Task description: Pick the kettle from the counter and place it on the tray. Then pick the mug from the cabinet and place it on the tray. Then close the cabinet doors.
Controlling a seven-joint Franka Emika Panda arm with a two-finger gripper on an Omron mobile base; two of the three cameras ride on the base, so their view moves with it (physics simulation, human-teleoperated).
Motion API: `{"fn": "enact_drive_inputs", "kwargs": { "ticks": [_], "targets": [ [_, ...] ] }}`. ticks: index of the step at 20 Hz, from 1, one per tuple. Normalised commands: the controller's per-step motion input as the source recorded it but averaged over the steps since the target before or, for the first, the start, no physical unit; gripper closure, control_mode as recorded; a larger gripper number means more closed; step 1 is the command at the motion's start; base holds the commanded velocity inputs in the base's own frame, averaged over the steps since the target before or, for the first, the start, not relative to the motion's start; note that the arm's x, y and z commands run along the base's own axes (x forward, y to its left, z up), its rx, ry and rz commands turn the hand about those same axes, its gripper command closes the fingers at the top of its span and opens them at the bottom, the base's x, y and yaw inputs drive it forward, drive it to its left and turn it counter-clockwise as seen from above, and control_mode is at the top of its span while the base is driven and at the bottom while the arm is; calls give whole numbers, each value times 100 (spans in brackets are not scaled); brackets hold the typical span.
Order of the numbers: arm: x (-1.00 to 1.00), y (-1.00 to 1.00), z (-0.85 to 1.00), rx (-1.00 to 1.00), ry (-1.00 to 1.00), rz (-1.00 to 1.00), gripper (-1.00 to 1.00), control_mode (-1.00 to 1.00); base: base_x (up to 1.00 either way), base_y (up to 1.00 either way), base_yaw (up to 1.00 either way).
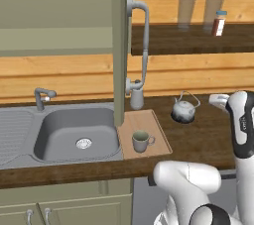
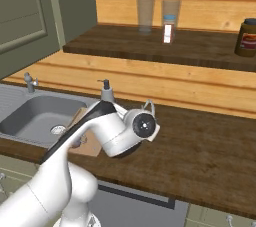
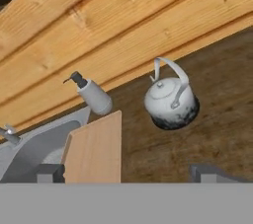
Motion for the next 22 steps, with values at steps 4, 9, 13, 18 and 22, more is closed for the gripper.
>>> {"fn": "enact_drive_inputs", "kwargs": {
  "ticks": [4, 9, 13, 18, 22],
  "targets": [
    [19, -2, -12, 1, 18, 0, -100, -100, 0, 0, 0],
    [32, -12, -8, 2, 5, 10, -100, -100, 0, 0, 0],
    [26, -7, -18, 9, 0, 12, -100, -100, 0, 0, 0],
    [31, -8, -16, 8, 0, 11, -100, -100, 0, 0, 0],
    [33, -30, -14, 4, 0, 6, -100, -100, 0, 0, 0]
  ]
}}
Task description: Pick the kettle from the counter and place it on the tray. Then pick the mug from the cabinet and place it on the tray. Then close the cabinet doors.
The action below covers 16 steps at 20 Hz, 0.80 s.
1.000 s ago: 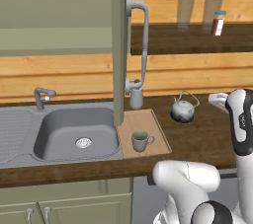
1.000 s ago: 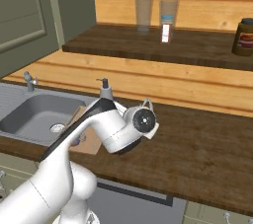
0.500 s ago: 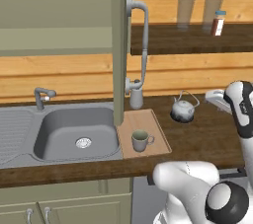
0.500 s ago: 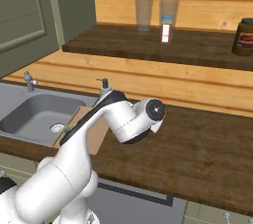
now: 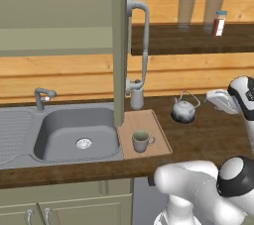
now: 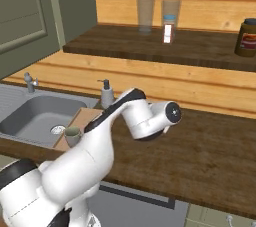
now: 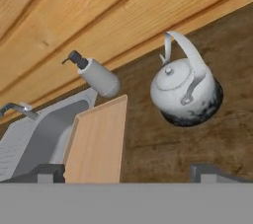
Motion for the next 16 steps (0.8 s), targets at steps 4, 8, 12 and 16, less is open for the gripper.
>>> {"fn": "enact_drive_inputs", "kwargs": {
  "ticks": [4, 8, 12, 16],
  "targets": [
    [34, -21, -21, 0, 0, 5, -100, -100, 0, 0, 0],
    [27, -2, -22, 0, 3, 4, -100, -100, 0, 0, 0],
    [21, 3, -31, 0, 1, 0, -100, -100, 0, 0, 0],
    [22, 2, -20, 1, 0, 0, -100, -100, 0, 0, 0]
  ]
}}
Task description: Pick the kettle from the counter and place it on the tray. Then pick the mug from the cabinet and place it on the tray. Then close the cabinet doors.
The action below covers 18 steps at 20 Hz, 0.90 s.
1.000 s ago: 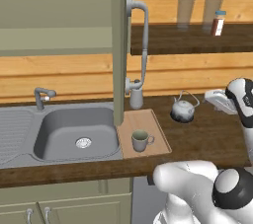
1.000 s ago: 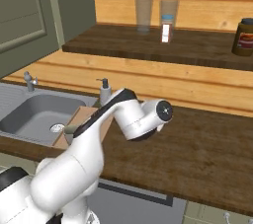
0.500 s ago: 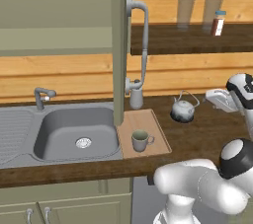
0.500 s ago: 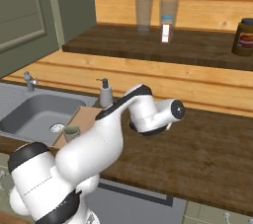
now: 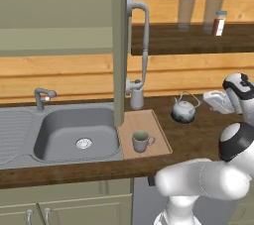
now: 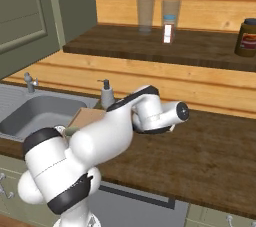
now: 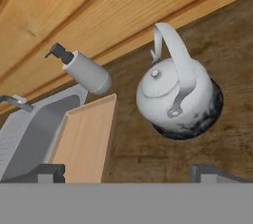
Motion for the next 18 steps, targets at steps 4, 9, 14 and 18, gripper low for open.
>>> {"fn": "enact_drive_inputs", "kwargs": {
  "ticks": [4, 9, 14, 18],
  "targets": [
    [36, 0, -8, 5, 0, 0, -100, -100, 0, 0, 0],
    [45, 0, -8, 5, 0, 0, -100, -100, 0, 0, 0],
    [33, -23, -13, 6, 0, 0, -100, -100, 0, 0, 0],
    [30, -25, -18, 5, 1, 0, -100, -100, 0, 0, 0]
  ]
}}
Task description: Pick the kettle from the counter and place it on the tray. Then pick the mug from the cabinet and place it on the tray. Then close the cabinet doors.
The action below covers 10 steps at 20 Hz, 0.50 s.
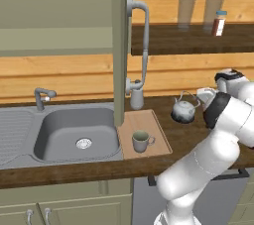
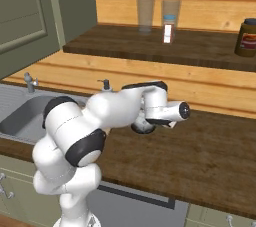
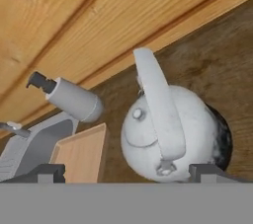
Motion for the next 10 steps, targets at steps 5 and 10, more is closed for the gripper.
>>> {"fn": "enact_drive_inputs", "kwargs": {
  "ticks": [5, 10],
  "targets": [
    [21, -10, -18, 2, 1, 0, -100, -100, 0, 0, 0],
    [24, -1, -19, 0, 4, 0, -100, -100, 0, 0, 0]
  ]
}}
